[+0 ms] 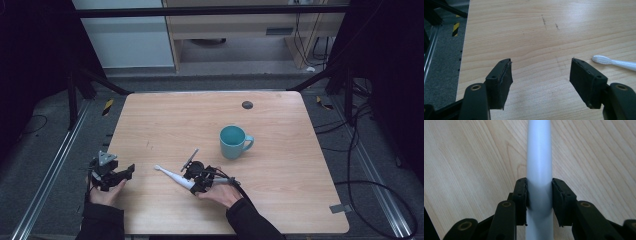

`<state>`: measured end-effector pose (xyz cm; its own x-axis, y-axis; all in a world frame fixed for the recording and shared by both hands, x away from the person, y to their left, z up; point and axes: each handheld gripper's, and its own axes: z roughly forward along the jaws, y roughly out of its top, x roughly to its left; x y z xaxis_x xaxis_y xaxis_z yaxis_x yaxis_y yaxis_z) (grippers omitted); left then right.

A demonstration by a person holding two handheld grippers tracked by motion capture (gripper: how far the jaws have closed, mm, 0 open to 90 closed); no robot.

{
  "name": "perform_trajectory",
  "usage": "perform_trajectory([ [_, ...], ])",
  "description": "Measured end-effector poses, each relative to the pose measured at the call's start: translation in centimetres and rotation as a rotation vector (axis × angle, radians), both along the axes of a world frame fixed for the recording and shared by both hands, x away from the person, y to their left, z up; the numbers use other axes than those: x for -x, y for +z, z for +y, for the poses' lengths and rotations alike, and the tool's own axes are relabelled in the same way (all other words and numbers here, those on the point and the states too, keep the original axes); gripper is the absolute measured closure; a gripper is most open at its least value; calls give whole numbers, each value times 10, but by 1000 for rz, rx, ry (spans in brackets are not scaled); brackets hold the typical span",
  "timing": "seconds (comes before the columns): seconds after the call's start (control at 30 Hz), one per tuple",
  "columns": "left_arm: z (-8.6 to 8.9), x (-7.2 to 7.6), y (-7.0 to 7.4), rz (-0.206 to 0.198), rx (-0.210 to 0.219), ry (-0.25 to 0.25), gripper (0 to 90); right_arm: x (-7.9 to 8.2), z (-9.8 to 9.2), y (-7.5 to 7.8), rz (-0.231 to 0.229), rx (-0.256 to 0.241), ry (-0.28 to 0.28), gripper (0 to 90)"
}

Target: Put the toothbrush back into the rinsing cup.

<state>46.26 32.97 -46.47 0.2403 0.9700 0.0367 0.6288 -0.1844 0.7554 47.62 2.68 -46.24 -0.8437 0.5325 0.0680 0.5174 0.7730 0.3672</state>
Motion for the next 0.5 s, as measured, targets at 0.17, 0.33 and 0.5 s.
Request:
perform_trajectory([
  [0.17, -1, 0, 0, 0, -1, 0, 339, 2, -15, 0, 3, 1, -8, 662],
  [0.33, 0, 0, 0, 1, -1, 0, 339, 5, -29, -2, 4, -8, -23, 660],
  [0.5, -1, 0, -1, 2, -1, -1, 339, 7, -38, -5, -5, -9, -30, 659],
])
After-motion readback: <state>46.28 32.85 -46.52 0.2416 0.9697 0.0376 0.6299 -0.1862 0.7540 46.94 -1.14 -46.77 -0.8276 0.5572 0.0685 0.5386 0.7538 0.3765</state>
